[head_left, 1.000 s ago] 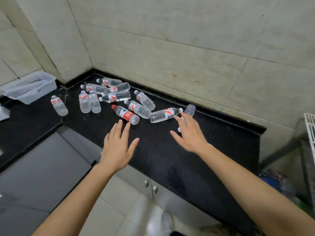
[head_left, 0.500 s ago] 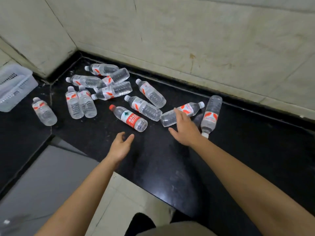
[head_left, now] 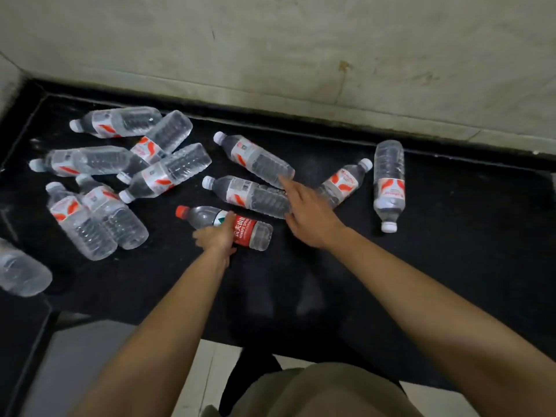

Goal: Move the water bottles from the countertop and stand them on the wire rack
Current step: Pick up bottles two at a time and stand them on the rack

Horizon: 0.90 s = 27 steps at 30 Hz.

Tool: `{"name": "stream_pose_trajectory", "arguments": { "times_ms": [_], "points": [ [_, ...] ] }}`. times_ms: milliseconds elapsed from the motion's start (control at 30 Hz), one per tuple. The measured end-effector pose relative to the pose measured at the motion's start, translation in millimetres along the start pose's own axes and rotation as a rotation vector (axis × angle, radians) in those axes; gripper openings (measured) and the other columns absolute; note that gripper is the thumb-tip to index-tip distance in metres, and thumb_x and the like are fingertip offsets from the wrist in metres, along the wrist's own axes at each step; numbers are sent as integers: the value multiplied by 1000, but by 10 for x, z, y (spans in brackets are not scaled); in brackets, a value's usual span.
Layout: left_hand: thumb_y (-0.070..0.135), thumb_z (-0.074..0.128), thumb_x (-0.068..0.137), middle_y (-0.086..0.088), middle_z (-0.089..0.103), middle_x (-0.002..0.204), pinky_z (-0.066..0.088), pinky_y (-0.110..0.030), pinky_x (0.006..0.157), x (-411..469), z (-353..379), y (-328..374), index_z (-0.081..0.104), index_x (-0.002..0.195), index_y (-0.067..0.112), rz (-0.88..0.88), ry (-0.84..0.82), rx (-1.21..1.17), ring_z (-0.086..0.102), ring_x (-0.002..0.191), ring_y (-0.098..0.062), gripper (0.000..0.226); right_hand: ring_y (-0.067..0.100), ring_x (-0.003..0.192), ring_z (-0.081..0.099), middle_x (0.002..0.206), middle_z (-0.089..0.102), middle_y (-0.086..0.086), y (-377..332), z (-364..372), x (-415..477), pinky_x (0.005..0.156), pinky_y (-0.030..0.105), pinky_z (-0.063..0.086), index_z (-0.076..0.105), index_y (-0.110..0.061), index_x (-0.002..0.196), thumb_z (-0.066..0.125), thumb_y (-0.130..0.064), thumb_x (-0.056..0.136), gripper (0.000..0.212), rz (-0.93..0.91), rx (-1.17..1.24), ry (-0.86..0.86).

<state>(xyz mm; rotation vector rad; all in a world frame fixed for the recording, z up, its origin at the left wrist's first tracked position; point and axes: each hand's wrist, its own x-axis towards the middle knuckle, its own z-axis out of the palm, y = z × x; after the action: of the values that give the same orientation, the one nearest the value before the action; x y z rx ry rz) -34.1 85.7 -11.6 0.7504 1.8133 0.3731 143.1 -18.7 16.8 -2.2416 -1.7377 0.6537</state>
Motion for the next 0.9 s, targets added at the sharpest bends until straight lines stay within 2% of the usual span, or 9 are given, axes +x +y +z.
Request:
{"name": "stream_pose_trajectory", "arguments": {
  "times_ms": [133,200,300,333,467,633,767,833,900],
  "points": [
    [57,82,54,-18,47,145,57,-52,95,366,-235,47,35,143,7,66,-126,169,60,121,-35,113,36,145,36,160,35,17,-331,229,413,120,52,28,23,-13,161,52,-22,101,67,13,-82,-22],
    [47,83,66,-17,50,142,57,-43,91,463,-451,64,43,141,9,131,-199,316,62,117,-34,93,35,149,30,164,29,13,-487,350,615,122,53,22,22,-18,161,51,-33,102,68,41,-127,-75],
    [27,78,85,-14,52,140,53,-30,70,599,-756,53,51,139,15,193,-300,478,63,111,-29,62,37,149,27,166,22,12,-588,509,781,121,56,22,11,-24,163,59,-50,95,87,138,-250,-146],
    [24,78,86,-14,53,139,54,-31,70,642,-832,44,51,139,16,180,-330,489,64,110,-28,60,38,146,29,164,24,13,-604,543,804,119,57,24,8,-26,163,62,-50,94,91,169,-280,-152],
    [14,76,87,-12,64,130,58,-48,92,707,-994,12,51,140,17,118,-411,415,68,106,-28,58,38,136,36,152,36,13,-667,587,803,113,57,29,8,-31,162,64,-38,94,88,239,-250,-118],
    [21,79,85,-10,52,138,58,-44,87,650,-912,-45,43,143,24,159,-362,397,64,110,-28,68,36,132,39,147,34,14,-740,608,514,113,57,33,8,-31,162,54,-48,98,81,220,-138,-107],
    [26,78,83,-11,53,134,58,-52,92,537,-839,-131,46,139,26,249,-277,359,65,107,-29,64,38,122,45,142,37,17,-826,720,189,101,56,47,31,-30,158,50,-36,103,58,90,-36,-59],
    [25,77,84,-11,55,132,58,-52,91,497,-841,-153,47,137,25,262,-230,338,66,105,-30,61,36,119,45,136,43,16,-885,732,156,99,52,47,45,-31,150,54,-35,102,49,-9,-69,-52],
    [20,77,86,-12,60,128,59,-47,88,471,-900,-180,49,137,19,228,-192,249,67,102,-28,58,33,122,42,133,45,11,-990,729,189,103,48,44,47,-29,147,60,-36,98,51,-16,-108,-130]
  ]
}}
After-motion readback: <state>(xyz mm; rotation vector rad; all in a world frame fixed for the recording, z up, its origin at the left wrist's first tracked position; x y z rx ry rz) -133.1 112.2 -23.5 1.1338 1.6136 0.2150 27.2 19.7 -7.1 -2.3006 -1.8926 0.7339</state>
